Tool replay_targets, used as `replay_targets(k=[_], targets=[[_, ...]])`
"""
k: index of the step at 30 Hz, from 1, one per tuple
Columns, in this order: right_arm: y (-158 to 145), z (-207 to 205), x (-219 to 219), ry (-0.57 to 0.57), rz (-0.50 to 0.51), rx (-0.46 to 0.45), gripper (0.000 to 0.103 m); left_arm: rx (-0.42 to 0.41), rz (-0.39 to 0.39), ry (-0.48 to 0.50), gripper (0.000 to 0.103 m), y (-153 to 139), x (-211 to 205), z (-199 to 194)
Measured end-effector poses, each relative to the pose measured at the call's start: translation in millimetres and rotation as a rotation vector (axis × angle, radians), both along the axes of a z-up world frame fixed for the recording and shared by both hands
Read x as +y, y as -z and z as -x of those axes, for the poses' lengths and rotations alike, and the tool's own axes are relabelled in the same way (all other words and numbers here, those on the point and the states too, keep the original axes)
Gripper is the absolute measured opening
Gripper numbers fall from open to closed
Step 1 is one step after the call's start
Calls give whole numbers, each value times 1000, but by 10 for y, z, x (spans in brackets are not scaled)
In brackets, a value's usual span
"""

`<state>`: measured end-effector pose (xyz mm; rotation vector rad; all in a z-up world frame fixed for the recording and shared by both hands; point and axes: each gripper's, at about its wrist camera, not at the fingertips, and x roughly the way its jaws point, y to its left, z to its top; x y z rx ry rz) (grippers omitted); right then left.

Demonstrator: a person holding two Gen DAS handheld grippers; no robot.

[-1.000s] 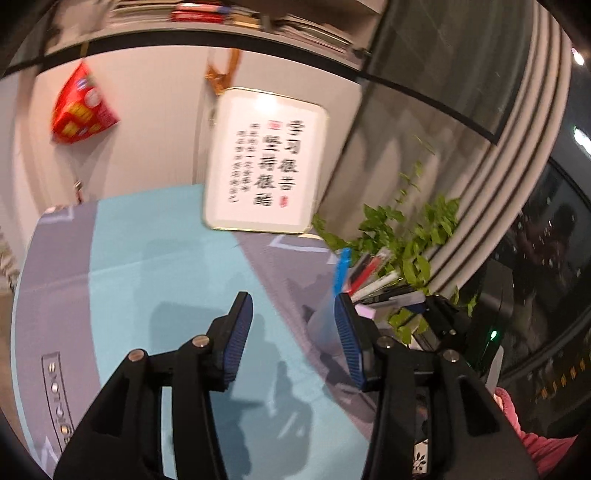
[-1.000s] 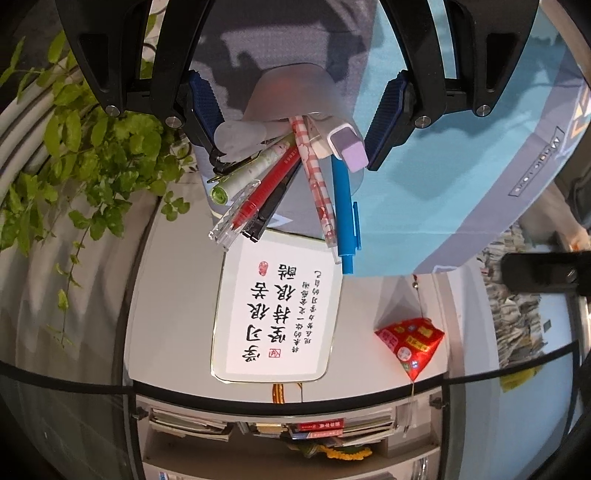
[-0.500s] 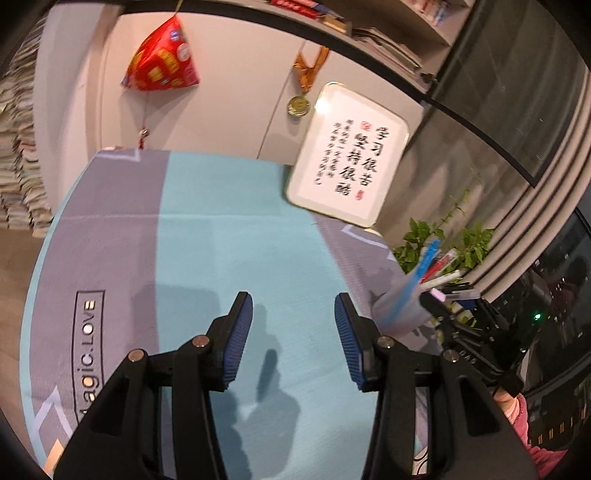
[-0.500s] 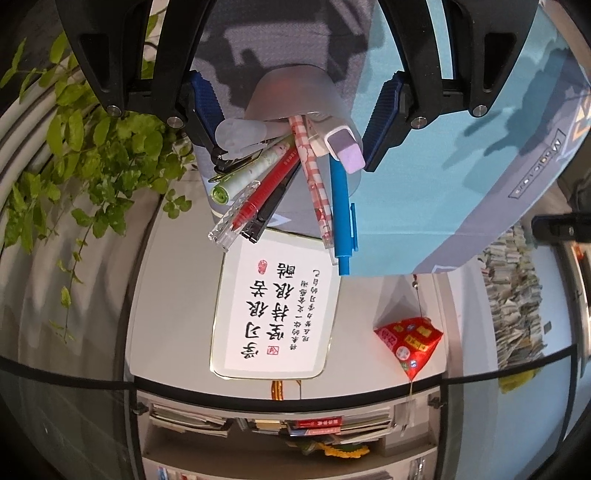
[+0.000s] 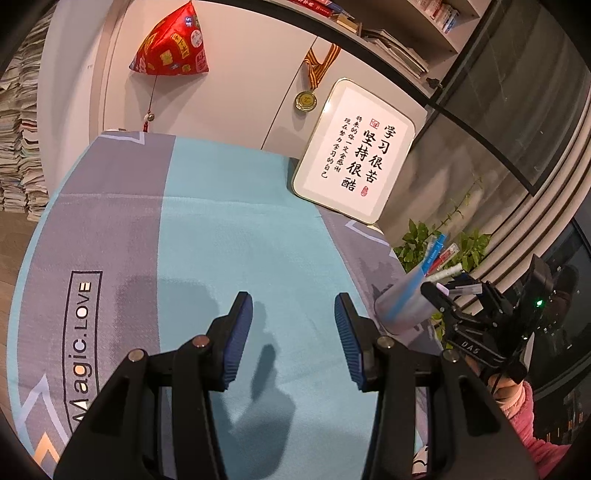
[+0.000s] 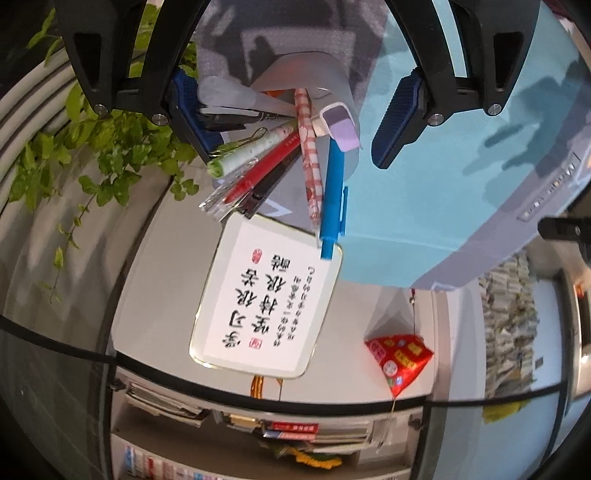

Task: Organize stationery
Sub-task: 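Set the cup of stationery down on the mat with the right tool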

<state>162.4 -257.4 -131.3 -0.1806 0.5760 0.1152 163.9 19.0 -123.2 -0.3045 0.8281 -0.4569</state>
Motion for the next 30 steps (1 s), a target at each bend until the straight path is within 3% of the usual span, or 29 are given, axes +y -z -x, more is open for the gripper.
replay_targets(k=[4, 6, 8, 17, 27, 30], targets=[[83, -49, 1, 0, 4, 25, 82, 3, 5, -6, 44, 8, 35, -23], [100, -62, -2, 12, 17, 14, 75, 2, 9, -13, 44, 11, 61, -26], [90, -69, -19, 10, 2, 21, 73, 3, 12, -19, 44, 17, 77, -25], [39, -149, 133, 15, -45, 34, 72, 1, 7, -38, 44, 19, 152, 8], [-95, -590, 1074, -54, -75, 9, 72, -82, -138, -139, 45, -11, 285, 93], [-71, -772, 1295, -36, -89, 28, 72, -120, -177, -157, 51, -60, 315, 115]])
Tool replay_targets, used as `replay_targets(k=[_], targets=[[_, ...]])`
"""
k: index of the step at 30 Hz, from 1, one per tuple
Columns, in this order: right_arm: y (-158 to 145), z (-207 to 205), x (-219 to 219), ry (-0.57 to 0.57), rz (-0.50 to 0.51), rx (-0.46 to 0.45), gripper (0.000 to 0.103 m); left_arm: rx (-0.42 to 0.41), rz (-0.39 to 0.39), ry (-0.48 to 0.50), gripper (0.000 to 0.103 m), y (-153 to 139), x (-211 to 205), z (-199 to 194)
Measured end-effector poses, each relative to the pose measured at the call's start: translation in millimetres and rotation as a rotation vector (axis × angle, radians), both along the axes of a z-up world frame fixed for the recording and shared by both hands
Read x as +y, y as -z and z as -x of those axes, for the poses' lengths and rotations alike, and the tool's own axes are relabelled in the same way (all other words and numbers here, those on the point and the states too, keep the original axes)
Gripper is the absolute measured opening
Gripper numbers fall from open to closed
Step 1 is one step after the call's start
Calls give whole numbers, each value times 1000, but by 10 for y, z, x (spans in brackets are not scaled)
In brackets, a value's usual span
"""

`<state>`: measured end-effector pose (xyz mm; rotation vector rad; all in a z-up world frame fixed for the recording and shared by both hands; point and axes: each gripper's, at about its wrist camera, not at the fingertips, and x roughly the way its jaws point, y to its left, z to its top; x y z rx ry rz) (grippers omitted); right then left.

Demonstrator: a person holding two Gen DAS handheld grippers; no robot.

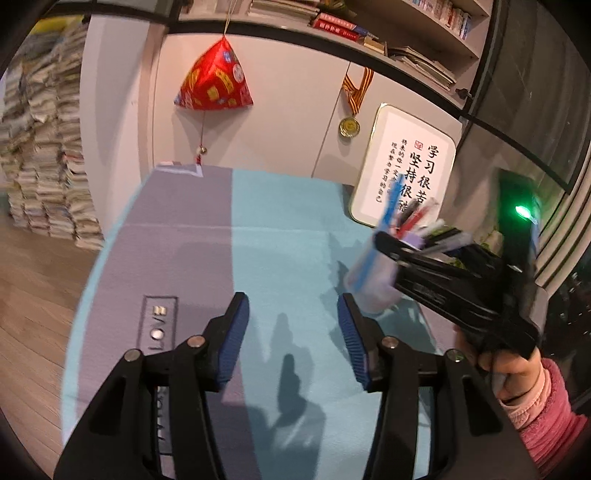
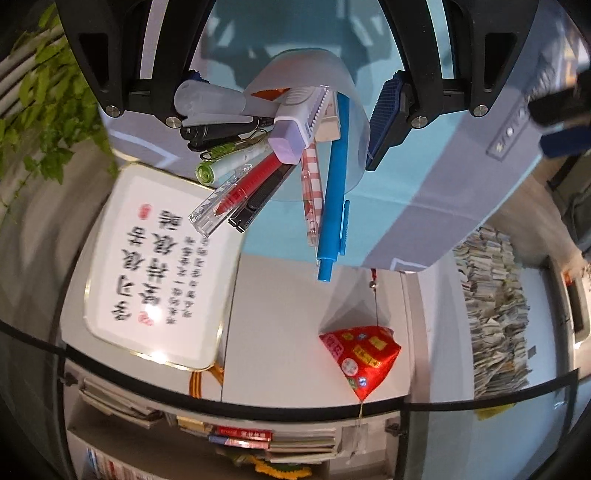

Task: Organize stationery
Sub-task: 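Set the cup of stationery down on the mat with the right tool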

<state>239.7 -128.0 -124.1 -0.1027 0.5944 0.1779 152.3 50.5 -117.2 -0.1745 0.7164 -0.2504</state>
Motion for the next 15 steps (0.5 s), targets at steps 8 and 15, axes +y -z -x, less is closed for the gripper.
replay_targets(k=[8, 15], targets=[[114, -106, 210, 43, 29, 26, 73, -75, -81, -50, 65, -61, 10, 26], [74, -62, 244, 37, 70, 29, 77, -85, -122, -74, 68, -73, -14, 38]])
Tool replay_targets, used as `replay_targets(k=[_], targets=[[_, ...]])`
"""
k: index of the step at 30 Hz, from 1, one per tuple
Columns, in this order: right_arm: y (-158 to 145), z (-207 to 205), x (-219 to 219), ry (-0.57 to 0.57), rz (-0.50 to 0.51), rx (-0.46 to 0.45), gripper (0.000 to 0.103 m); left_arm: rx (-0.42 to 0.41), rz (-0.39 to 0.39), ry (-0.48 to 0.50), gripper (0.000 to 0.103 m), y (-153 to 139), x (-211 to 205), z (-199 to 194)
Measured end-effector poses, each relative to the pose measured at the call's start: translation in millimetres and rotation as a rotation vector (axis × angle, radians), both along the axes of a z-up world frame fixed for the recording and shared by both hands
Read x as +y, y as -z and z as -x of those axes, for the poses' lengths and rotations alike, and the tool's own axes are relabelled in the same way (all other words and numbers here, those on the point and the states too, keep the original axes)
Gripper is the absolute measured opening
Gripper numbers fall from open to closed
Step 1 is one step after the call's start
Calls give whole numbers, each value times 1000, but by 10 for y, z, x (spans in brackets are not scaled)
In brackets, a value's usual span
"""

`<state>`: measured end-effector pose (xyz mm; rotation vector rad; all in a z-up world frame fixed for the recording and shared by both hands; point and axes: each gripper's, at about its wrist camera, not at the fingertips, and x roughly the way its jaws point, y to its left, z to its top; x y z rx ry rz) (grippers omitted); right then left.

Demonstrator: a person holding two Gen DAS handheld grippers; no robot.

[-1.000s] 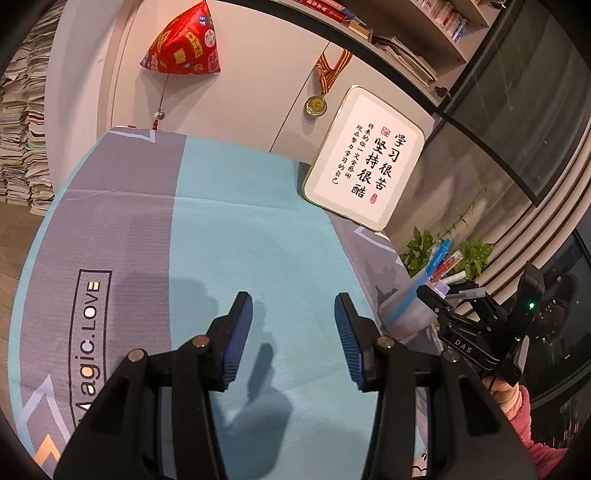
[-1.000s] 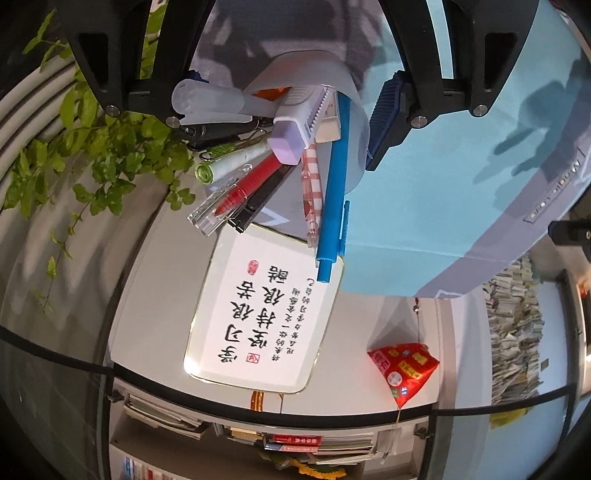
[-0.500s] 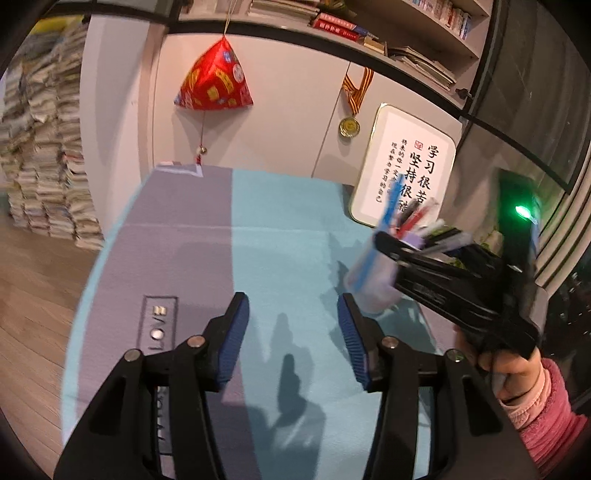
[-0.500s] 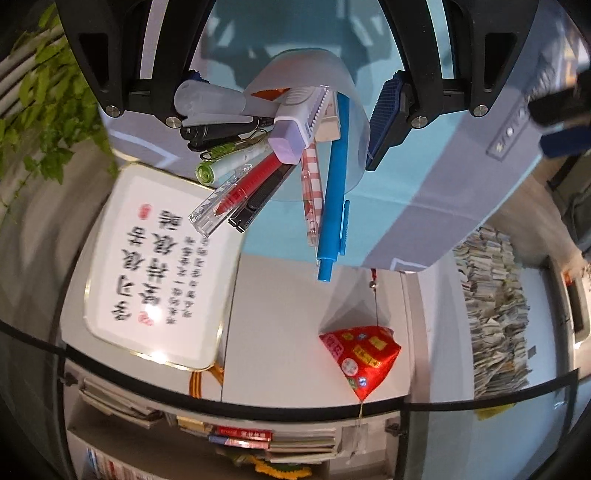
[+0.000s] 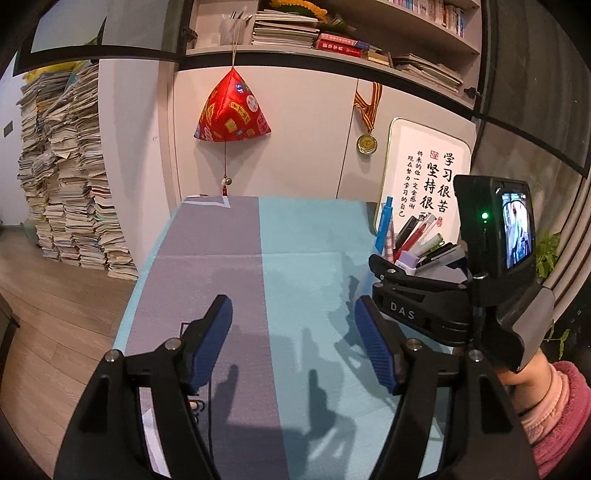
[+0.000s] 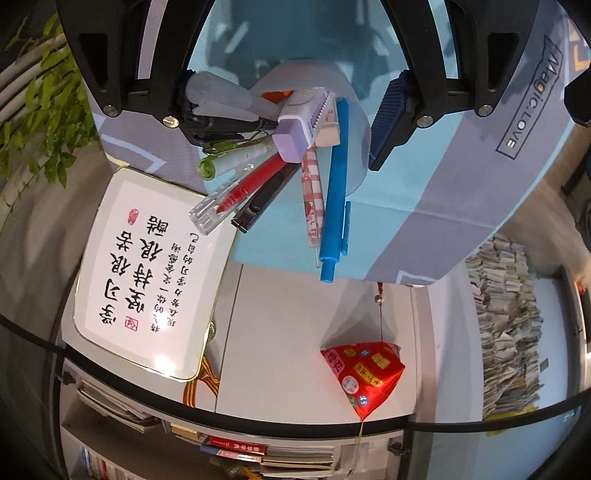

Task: Organize stationery

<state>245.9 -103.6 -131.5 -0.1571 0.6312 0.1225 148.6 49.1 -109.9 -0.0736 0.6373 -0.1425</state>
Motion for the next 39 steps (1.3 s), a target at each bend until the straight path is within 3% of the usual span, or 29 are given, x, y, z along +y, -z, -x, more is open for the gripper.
replay_targets(k=[2, 5, 13, 22, 25, 26, 28, 39], targets=[[-30, 39, -8, -3, 12, -12, 83, -1, 2, -9, 70, -18, 10, 17], [-51, 143, -50, -7, 29, -17, 83, -14, -7, -27, 75, -55, 5, 62], [-137, 740, -490, 32, -19, -4, 83, -50, -65, -53, 76, -212, -163, 239], [-1145, 1567, -911, 182, -121, -182, 83, -161, -106, -2, 82, -731, -630, 644], [-1430, 1862, -976, 208, -131, -272, 88, -230, -124, -12, 90, -950, -718, 861], [-1472, 1926, -979, 215, -132, -289, 94, -257, -126, -19, 97, -1029, -740, 951], [-1540, 2073, -1011, 224, -149, -332, 95, -304, -123, -27, 102, -1129, -770, 1115], [-1645, 2402, -1096, 205, -191, -389, 95, -351, -148, -10, 102, -1278, -878, 1450]])
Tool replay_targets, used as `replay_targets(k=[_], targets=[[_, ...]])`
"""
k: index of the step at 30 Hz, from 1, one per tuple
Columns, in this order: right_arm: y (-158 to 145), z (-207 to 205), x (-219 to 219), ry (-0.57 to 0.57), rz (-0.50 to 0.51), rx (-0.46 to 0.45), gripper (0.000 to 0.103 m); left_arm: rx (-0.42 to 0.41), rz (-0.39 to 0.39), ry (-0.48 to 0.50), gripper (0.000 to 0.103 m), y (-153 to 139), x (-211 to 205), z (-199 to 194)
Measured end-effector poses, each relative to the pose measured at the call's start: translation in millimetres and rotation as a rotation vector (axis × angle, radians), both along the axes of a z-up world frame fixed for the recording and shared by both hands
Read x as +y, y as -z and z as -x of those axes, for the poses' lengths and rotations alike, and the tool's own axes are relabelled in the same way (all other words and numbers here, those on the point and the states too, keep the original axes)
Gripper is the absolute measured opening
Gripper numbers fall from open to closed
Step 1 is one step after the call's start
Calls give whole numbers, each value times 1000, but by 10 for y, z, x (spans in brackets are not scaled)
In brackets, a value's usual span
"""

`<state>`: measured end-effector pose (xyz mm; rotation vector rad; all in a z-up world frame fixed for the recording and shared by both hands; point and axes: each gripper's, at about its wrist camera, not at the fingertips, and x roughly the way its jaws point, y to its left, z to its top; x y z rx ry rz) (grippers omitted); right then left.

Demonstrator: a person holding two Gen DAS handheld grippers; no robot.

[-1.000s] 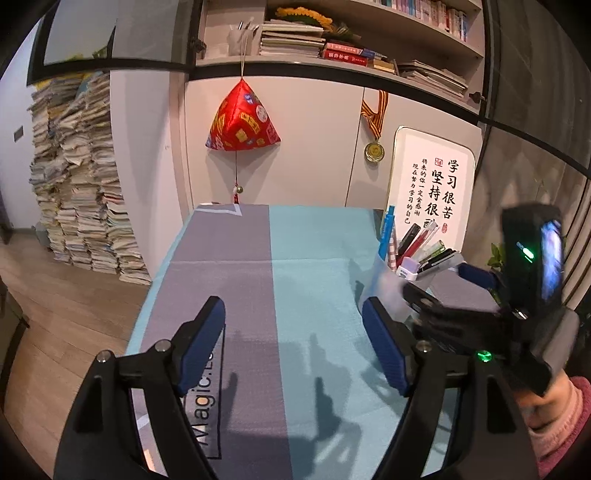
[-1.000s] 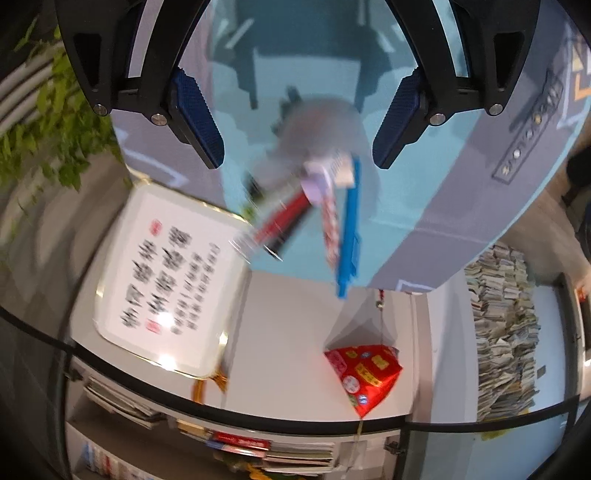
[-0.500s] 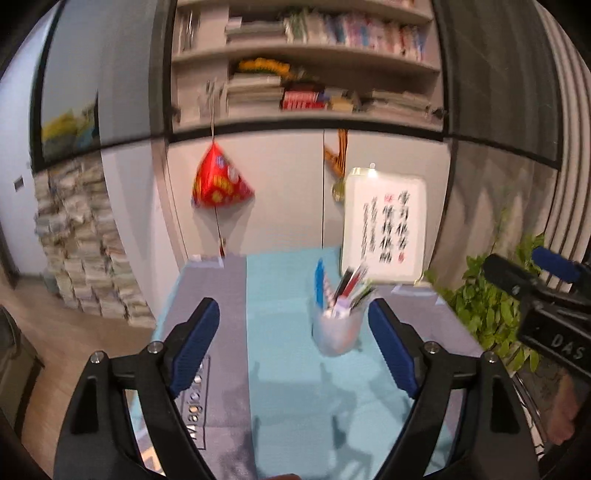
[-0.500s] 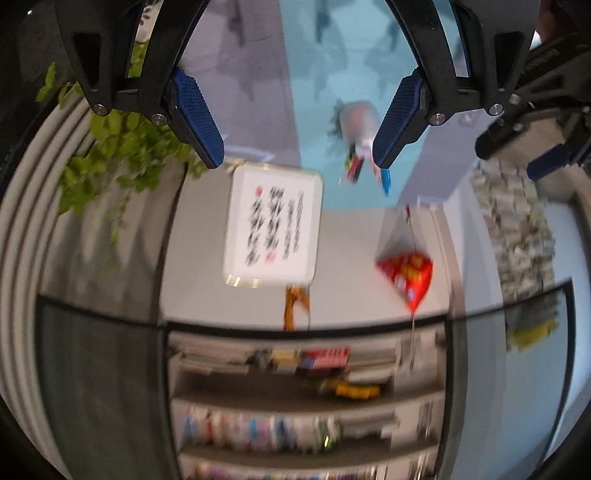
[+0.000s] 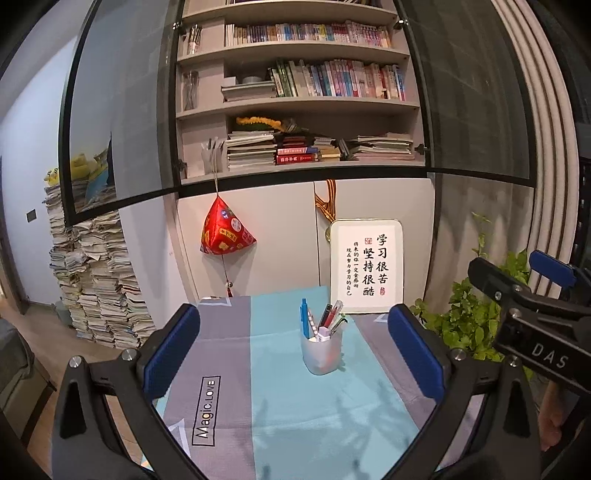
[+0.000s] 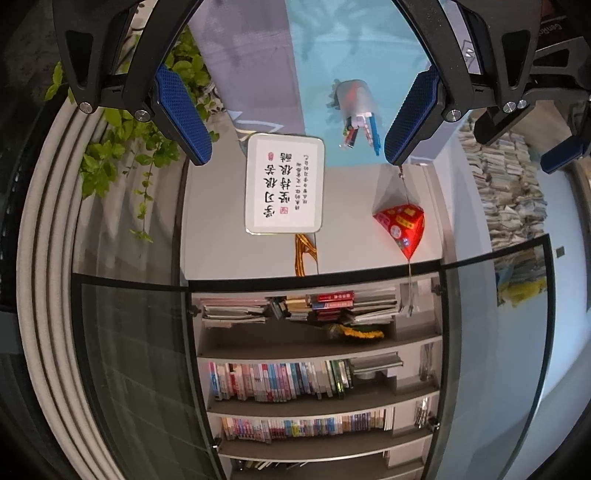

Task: Organize stationery

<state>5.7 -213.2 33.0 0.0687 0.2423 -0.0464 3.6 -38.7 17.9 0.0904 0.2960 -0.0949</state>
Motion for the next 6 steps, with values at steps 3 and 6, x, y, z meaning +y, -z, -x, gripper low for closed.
replay_targets(k=[3, 6], targets=[[-15, 57, -17, 0, 1, -10, 95, -15, -1, -3, 102, -33, -10, 54], [-28, 88, -23, 2, 2, -20, 95, -25, 1, 0, 102, -53, -21, 88]])
